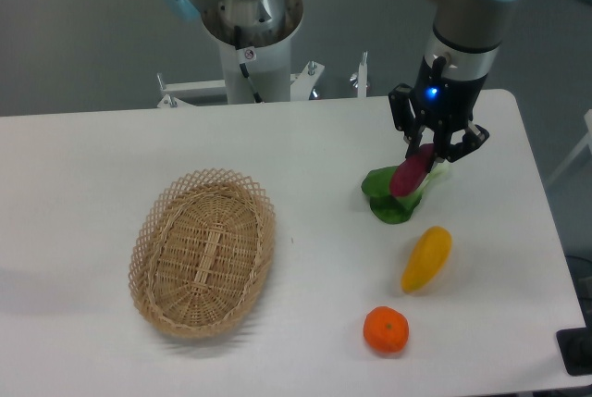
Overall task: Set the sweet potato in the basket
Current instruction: 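Grasp the purple sweet potato beside the bok choy and lift it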
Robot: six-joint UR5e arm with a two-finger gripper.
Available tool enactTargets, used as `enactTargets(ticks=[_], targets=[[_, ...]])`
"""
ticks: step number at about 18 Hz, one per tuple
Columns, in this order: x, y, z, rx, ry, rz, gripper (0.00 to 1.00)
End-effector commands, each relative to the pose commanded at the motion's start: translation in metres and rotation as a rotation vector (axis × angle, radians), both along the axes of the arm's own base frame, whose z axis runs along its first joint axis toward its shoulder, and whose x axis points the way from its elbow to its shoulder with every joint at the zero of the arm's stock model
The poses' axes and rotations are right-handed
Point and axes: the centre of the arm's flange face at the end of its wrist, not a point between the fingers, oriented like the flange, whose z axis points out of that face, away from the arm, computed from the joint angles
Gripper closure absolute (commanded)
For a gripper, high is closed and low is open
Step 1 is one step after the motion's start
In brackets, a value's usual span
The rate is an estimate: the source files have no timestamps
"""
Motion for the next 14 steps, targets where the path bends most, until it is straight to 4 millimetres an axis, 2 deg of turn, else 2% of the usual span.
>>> enactTargets(ticks=[3, 7, 10, 12, 14], targets=[[0.003, 0.001, -0.007, -0.003, -0.012, 0.004, 0.67], [0.013, 0.009, -0.002, 0.001, -0.014, 0.014, 0.67], [0.031, 0.028, -0.003, 0.002, -0.029, 0.046, 0.67], [0.05, 0.052, -0.004, 0.013, -0.031, 0.083, 0.67], [0.071, 0.076, -0.014, 0.026, -0.038, 0.139, 0.67]])
